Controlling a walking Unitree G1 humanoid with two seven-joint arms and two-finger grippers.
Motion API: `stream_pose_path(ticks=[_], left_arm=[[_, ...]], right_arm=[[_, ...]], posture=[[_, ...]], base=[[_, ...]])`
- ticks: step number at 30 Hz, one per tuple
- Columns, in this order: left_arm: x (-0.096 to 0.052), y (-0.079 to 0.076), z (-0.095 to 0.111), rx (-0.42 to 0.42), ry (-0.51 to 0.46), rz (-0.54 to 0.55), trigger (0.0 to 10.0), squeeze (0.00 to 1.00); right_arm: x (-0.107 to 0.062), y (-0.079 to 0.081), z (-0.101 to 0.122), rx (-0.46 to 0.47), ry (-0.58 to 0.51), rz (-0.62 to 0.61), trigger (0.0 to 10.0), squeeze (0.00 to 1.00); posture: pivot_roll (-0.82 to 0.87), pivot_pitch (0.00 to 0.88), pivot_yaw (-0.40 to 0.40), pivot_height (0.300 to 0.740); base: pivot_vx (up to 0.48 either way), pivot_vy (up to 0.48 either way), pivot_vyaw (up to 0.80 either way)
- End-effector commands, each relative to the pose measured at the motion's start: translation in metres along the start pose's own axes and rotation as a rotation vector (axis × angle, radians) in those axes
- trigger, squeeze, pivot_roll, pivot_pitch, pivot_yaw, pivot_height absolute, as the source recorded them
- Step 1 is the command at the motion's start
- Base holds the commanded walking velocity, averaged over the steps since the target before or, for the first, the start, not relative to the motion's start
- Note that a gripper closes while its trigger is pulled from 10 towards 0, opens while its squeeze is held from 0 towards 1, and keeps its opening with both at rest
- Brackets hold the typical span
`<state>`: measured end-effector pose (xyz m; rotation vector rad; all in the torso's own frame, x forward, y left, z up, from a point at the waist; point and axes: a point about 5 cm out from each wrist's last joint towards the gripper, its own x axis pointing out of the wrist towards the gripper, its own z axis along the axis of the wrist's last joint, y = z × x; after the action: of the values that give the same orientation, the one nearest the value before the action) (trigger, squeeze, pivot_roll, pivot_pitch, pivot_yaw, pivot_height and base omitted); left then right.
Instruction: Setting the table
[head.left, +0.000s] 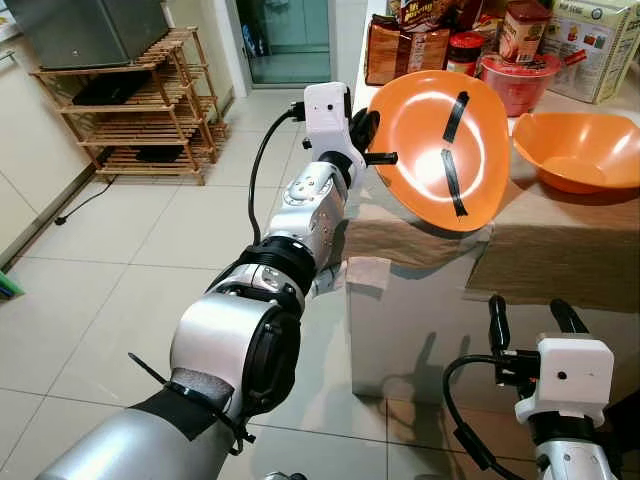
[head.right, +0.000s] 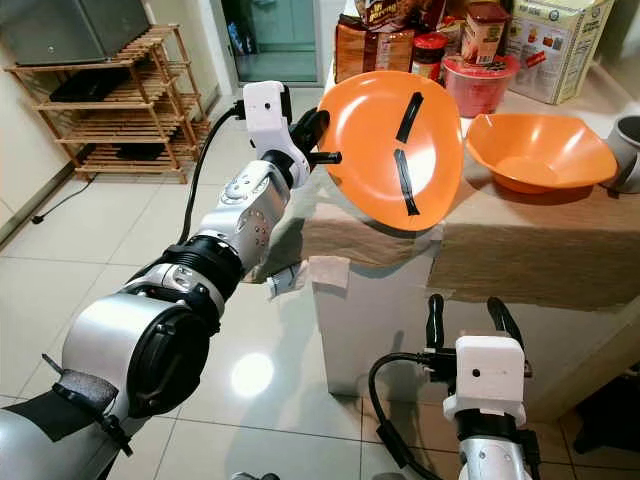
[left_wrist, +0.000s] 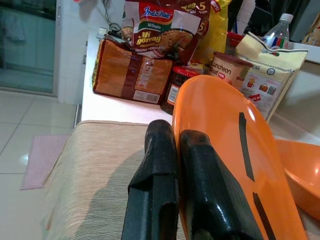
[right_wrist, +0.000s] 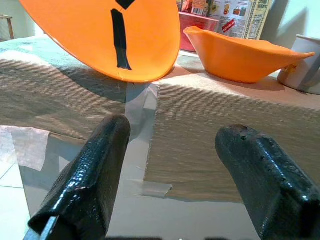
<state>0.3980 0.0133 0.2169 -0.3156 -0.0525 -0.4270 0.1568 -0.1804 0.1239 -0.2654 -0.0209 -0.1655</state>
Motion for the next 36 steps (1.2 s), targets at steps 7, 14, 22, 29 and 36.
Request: stream_pose_path(ticks=[7,14,22,29,36], left_arm=[[-0.007,-0.008,-0.038,0.011,0.196,0.054,0.0,0.00],[-0.010,-0.010,-0.048,-0.016,0.235,0.082,4.5,1.00],[-0.015,-0.016,-0.063,-0.053,0.296,0.097,10.0,1.00],[-0.012,-0.013,-0.056,-0.049,0.274,0.141,10.0,1.00],[-0.006,-0.001,-0.030,0.212,0.157,0.169,10.0,1.00]], right_arm=[[-0.008,0.001,0.001,0.004,0.013,0.000,10.0,0.00],[-0.018,-0.001,0.001,-0.004,0.037,-0.003,10.0,0.00],[-0.023,0.001,0.001,-0.004,0.052,-0.001,10.0,0.00],[-0.024,0.001,0.001,-0.004,0.058,-0.001,10.0,0.00],[-0.021,0.002,0.001,-0.005,0.053,-0.002,10.0,0.00]], posture=[[-0.29,0.015,0.139,0.740],[-0.31,0.038,0.136,0.740],[-0.32,0.055,0.139,0.740],[-0.32,0.056,0.138,0.740],[-0.31,0.046,0.140,0.740]], base=[[0.000,0.000,0.00],[0.000,0.000,0.00],[0.000,0.000,0.00],[0.000,0.000,0.00],[0.000,0.000,0.00]])
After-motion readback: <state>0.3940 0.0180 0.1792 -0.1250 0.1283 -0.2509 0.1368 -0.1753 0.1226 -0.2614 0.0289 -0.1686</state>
